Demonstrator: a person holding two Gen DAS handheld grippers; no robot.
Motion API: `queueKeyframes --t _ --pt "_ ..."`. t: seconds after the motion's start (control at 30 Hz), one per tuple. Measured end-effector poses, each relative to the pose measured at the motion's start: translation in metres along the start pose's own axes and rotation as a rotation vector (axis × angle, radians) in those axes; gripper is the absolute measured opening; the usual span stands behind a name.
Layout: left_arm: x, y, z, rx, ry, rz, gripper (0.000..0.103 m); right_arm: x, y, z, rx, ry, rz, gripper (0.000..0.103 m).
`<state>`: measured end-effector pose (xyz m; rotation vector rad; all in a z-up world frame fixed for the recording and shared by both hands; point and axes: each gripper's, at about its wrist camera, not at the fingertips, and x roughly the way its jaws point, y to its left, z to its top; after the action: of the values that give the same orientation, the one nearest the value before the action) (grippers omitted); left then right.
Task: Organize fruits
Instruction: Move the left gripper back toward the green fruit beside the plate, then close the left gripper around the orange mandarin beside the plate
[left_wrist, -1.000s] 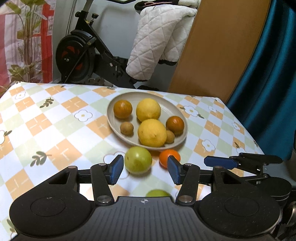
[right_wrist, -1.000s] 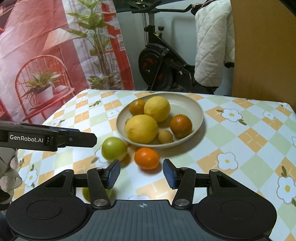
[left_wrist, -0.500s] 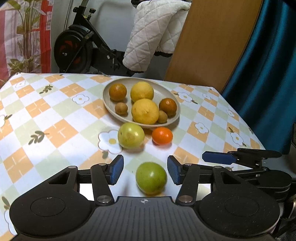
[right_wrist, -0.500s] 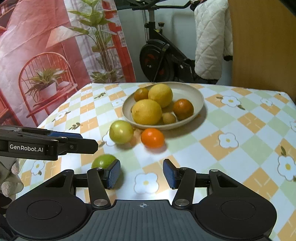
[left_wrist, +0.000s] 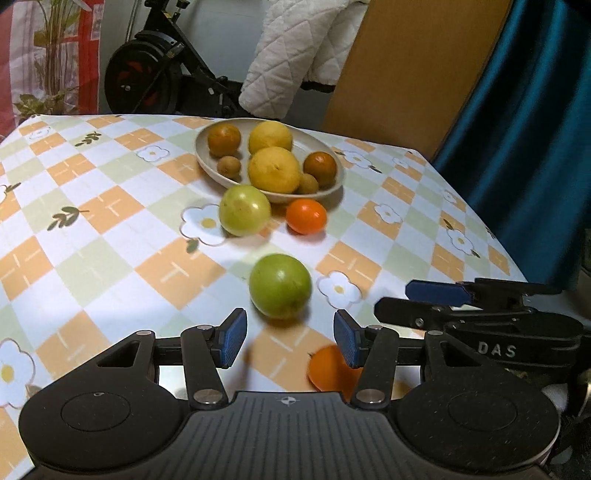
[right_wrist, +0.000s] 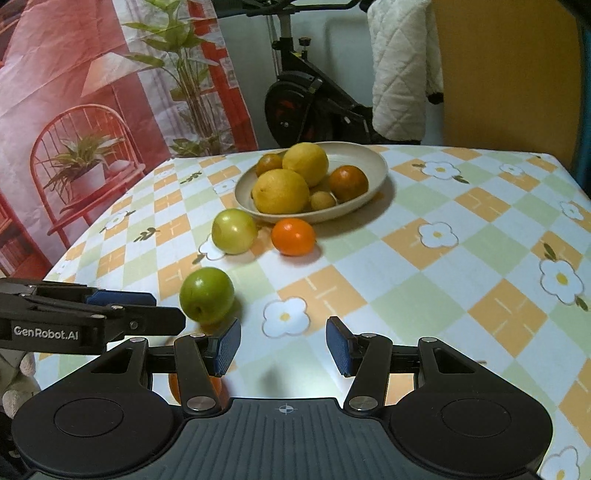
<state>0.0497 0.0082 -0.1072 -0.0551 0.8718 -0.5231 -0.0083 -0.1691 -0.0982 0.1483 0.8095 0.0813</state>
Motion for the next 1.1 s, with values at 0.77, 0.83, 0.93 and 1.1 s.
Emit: queueKeyframes --t 0.77,0.83,0.93,1.1 --pt "0.02 -0.032 -0.029 0.131 0.058 0.002 0.05 -0.011 -0.011 -0.015 0.038 -0.028 -0.021 0.049" --pt "0.021 -0.032 -0.028 0.137 0.058 -0.002 0.046 -0.011 -0.011 -0.015 0.04 -0.027 -0.022 0.049" --pt "0.02 -0.031 -0.029 0.148 0.05 0.011 0.045 -0.009 -0.011 -0.016 0.043 -0.025 -0.024 0.049" --pt "0.016 -0.022 -0.027 0.111 0.031 0.033 0.045 -0.005 -0.011 -0.015 0.045 -0.024 -0.027 0.049"
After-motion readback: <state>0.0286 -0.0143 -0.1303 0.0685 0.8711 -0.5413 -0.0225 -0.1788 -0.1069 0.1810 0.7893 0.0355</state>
